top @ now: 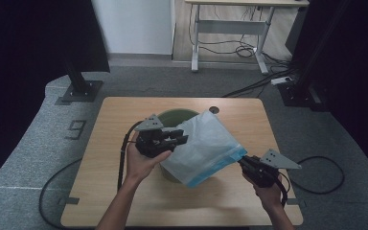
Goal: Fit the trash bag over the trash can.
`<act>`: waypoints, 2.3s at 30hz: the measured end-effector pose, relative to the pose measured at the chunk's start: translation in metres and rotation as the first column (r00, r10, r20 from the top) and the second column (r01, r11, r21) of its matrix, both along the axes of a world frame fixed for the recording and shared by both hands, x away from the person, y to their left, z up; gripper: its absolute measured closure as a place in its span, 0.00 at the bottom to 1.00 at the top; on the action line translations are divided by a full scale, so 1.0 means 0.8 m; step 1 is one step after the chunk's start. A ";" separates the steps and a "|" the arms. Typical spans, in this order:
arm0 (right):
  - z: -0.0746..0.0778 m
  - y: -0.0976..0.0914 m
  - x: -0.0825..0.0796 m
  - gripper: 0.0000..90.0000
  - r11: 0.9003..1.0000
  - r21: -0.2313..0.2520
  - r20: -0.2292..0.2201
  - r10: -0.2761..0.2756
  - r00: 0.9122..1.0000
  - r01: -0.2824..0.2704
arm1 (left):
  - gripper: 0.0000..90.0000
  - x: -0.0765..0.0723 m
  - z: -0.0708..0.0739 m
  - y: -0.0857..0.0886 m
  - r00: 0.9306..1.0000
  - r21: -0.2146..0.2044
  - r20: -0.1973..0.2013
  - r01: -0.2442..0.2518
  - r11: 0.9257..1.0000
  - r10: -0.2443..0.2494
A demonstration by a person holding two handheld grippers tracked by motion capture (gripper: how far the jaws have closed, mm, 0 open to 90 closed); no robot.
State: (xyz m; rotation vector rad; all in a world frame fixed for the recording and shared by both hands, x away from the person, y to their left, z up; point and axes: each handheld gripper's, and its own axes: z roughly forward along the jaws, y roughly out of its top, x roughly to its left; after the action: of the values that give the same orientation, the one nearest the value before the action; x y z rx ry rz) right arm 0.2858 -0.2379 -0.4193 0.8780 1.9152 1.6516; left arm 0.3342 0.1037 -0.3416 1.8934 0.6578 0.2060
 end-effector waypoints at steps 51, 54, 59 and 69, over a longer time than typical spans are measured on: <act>-0.003 0.013 0.007 0.99 1.000 -0.013 -0.027 0.027 0.999 -0.027 | 1.00 0.022 -0.002 0.097 0.985 -0.132 -0.055 -0.169 0.977 0.163; -0.004 0.017 0.009 0.99 0.999 -0.014 -0.032 0.036 0.999 -0.036 | 1.00 0.020 -0.006 0.111 0.983 -0.144 -0.058 -0.182 0.973 0.175; -0.010 0.028 0.006 0.99 0.998 -0.010 -0.041 0.066 0.997 -0.066 | 1.00 0.012 -0.020 0.133 0.980 -0.162 -0.071 -0.197 0.967 0.188; -0.051 0.026 -0.009 0.99 0.995 0.027 -0.109 0.097 0.989 -0.094 | 1.00 -0.006 -0.048 0.146 0.978 -0.167 -0.074 -0.207 0.964 0.197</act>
State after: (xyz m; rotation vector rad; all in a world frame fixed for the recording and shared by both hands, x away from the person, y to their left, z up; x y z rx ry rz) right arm 0.2788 -0.2172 -0.4601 0.9169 2.0460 1.7148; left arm 0.3294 0.2208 -0.3802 1.6698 0.8811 0.2184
